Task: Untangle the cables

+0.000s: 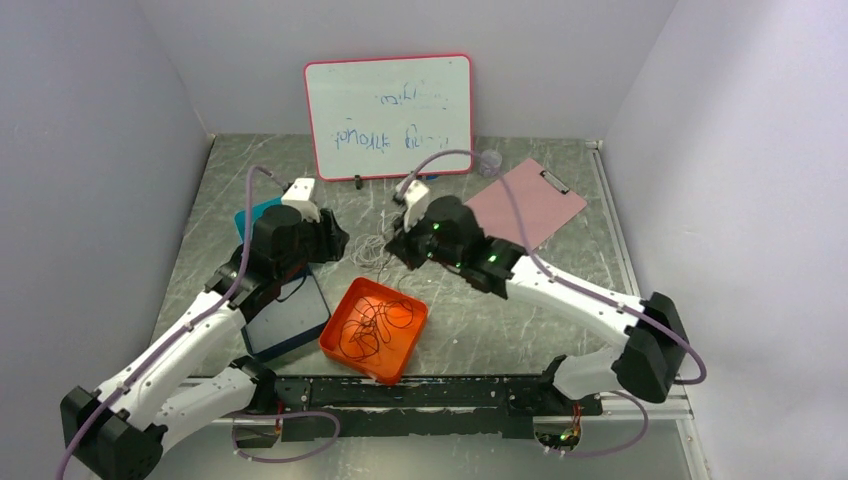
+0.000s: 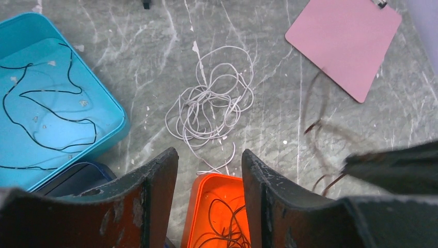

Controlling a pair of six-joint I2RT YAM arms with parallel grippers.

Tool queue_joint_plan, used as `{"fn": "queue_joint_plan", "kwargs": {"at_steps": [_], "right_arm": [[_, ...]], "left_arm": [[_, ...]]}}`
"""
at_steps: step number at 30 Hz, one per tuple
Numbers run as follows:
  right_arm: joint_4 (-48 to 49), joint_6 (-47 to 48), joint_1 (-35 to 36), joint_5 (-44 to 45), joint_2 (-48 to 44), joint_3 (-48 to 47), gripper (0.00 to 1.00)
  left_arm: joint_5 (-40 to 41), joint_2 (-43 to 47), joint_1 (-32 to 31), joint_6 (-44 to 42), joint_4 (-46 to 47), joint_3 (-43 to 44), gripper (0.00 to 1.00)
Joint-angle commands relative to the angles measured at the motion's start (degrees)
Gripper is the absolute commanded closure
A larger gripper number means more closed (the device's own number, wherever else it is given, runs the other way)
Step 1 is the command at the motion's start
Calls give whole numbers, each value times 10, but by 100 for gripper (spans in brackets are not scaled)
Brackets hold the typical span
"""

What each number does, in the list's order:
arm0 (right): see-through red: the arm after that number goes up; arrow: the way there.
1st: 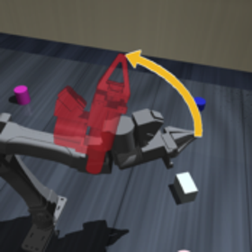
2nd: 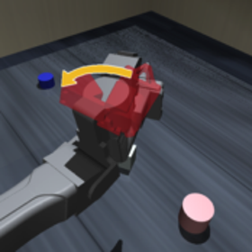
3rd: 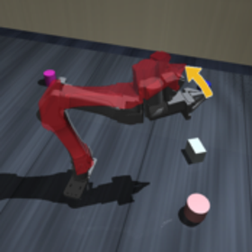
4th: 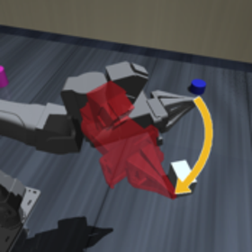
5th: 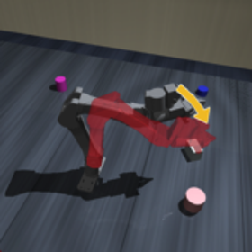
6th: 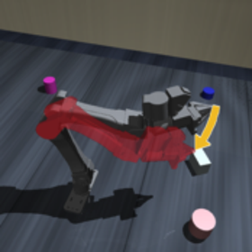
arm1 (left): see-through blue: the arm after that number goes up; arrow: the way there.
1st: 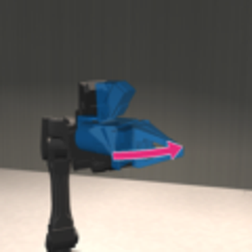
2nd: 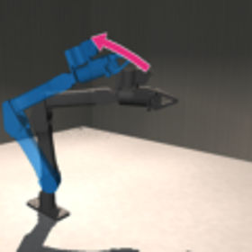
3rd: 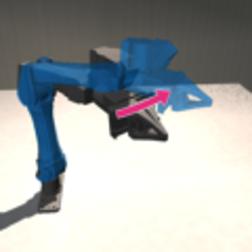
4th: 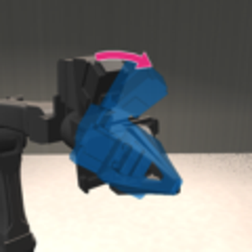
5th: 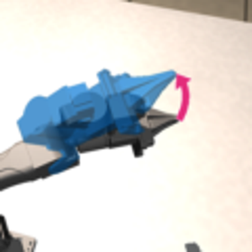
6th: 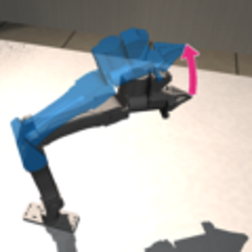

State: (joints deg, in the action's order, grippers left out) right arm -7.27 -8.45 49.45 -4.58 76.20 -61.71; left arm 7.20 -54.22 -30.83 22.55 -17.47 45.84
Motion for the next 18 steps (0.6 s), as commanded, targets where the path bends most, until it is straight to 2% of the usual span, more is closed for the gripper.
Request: {"fn": "queue_joint_plan", "kwargs": {"at_steps": [1, 5, 10, 18], "right_arm": [[52, 48, 72, 15, 35, 26, 100], [97, 70, 128, 43, 60, 53, 100], [132, 100, 162, 52, 76, 93, 100], [123, 114, 170, -7, 103, 123, 100]], "left_arm": [[29, 31, 4, 11, 0, -14, 46], [33, 33, 5, 15, -4, -16, 47], [30, 32, 4, 17, -5, -20, 47], [20, 28, 4, 23, 2, -27, 47]]}}
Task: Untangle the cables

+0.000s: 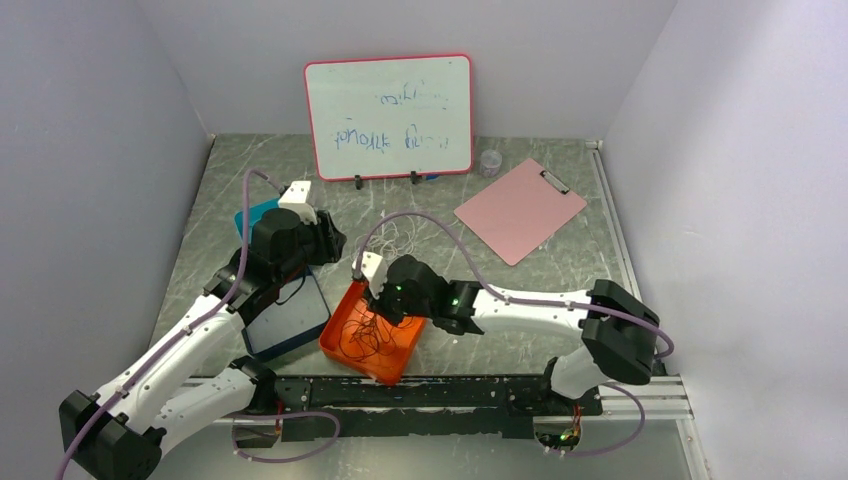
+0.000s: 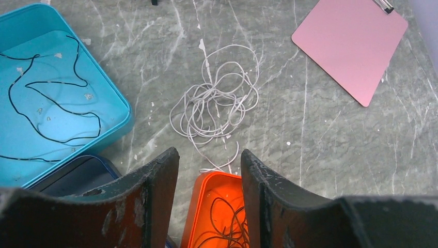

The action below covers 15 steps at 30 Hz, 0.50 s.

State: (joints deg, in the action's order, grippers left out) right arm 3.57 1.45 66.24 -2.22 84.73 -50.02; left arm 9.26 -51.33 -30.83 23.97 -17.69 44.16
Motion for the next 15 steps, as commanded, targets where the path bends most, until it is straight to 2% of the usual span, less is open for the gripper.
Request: {"fn": "queue_joint_plan", "kwargs": {"at_steps": [1, 4, 15], "right_arm": [[15, 11, 3, -36, 23, 8, 100], [18, -3, 2, -34, 42, 11, 100], [-36, -39, 3, 81, 138, -38, 100]], "left_arm": [[-5, -3, 4, 11, 9, -11, 47], [-15, -14, 4, 13, 17, -11, 48], [-38, -40, 5, 20, 31, -9, 48]]}}
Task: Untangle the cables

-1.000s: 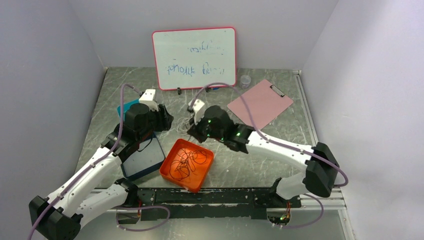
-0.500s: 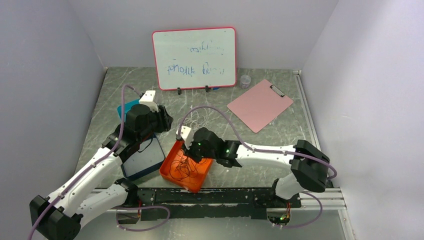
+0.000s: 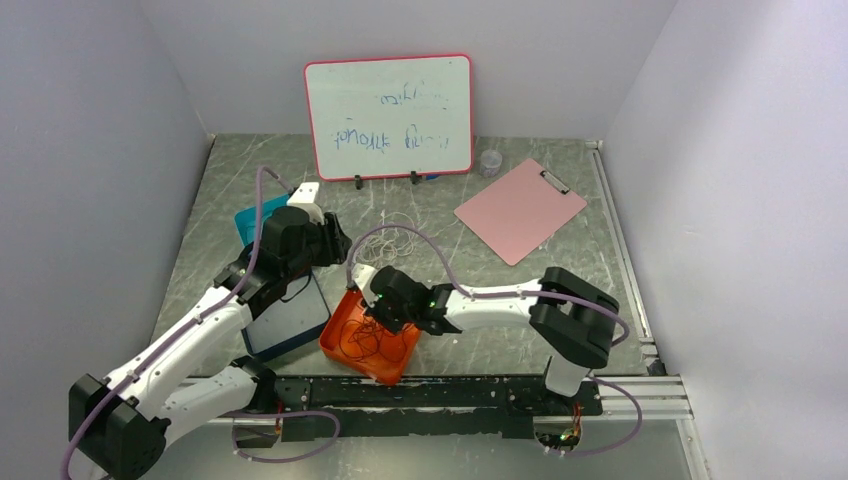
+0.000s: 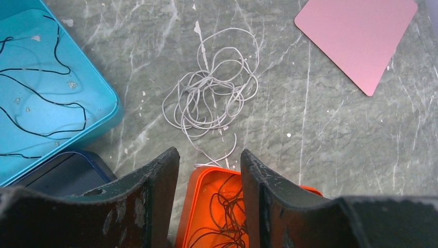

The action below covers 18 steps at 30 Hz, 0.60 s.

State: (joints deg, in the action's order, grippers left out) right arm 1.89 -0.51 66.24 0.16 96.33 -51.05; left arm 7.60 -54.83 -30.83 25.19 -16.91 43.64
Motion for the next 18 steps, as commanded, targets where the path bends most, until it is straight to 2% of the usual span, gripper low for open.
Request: {"fn": "queue_joint_plan", "kwargs": {"at_steps": [1, 6, 10, 14, 16, 18], "right_arm": [[-19, -23, 2, 62, 23, -29, 100], [-2, -31, 2, 59, -3, -22, 99], [9, -34, 3, 45, -40, -12, 80], [9, -42, 1, 48, -86, -4, 60], [7, -47, -1, 49, -111, -1, 54], [7, -55, -6, 49, -138, 6, 51]], "left_arm": [[-21, -7, 4, 8, 23, -5, 48], [-12, -8, 4, 9, 20, -5, 47], [-9, -11, 5, 11, 20, -4, 45], [-12, -20, 6, 11, 17, 1, 38], [-13, -25, 7, 11, 16, 5, 35], [-16, -33, 6, 10, 14, 10, 33]]}}
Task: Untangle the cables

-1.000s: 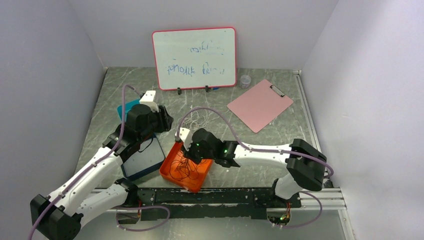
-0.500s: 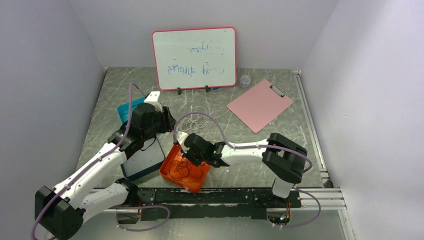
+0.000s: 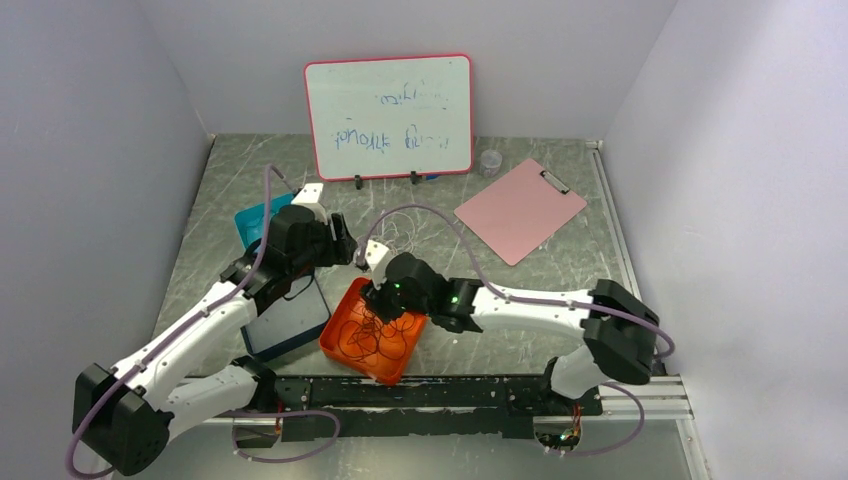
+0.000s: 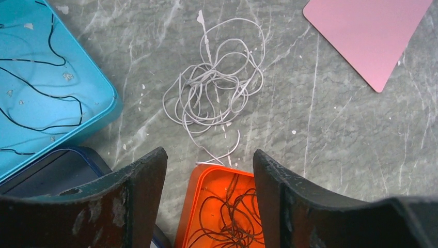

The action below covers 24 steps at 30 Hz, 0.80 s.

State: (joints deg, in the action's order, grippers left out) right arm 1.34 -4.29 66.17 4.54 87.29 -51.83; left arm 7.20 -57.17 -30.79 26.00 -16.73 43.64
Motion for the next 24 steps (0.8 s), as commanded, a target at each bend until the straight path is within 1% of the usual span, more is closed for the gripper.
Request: {"fn": "queue_joint_plan", "kwargs": {"at_steps": [1, 5, 9, 12, 14, 19, 22, 24], "right_arm": [[14, -23, -11, 7, -62, 17, 51], [25, -62, -60, 6, -119, 43, 51], [32, -132, -152, -23, -157, 72, 51], [13, -155, -209, -49, -162, 84, 51], [3, -157, -228, -57, -164, 91, 51], [1, -159, -249, -75, -183, 119, 51], [-2, -167, -251, -82, -195, 132, 51], [-3, -174, -251, -85, -202, 139, 51]], "left_arm": [[-13, -16, 6, 2, 10, 14, 32], [-32, -56, 9, -2, 4, 36, 33], [-49, -118, 14, -7, 15, 47, 36], [-50, -163, 17, -8, 12, 61, 38], [-48, -192, 19, -9, 6, 74, 39], [-41, -251, 21, -15, -11, 110, 41], [-48, -268, 22, -30, -12, 138, 41], [-68, -272, 21, -43, -5, 155, 41]]}}
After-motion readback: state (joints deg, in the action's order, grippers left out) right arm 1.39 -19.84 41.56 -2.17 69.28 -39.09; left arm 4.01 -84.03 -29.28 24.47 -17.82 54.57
